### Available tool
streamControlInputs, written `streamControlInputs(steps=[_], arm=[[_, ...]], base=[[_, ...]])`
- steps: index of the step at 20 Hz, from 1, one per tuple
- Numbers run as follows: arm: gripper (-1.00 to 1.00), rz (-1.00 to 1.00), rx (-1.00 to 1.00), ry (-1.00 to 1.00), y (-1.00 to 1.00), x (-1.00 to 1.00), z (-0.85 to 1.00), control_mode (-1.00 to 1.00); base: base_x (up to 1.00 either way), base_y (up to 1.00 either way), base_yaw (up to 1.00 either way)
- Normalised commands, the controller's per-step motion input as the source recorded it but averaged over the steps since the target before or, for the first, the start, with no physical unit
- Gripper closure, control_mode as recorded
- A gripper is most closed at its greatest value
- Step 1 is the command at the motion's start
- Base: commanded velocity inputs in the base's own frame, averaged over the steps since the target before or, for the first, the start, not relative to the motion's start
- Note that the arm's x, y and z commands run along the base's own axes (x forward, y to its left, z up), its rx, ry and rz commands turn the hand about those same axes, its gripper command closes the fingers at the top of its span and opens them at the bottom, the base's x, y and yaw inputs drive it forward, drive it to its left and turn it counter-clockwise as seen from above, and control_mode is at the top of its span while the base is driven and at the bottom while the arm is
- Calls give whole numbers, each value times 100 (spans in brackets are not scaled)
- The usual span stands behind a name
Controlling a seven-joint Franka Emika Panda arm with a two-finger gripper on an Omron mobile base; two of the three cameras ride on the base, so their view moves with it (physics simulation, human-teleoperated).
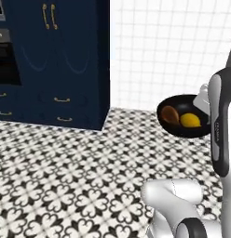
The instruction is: Pick the chicken drumstick and lemon from their plates and place them in the bowl. Then put the bowl in the fridge.
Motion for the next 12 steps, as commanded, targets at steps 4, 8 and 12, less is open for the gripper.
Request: streamControlInputs(steps=[4,8,12], arm=[[100,0,0,0,0,0,0,100],[100,0,0,0,0,0,0,100],[100,0,0,0,0,0,0,100]], base=[[32,-21,82],[13,-11,96],[13,-4,99]])
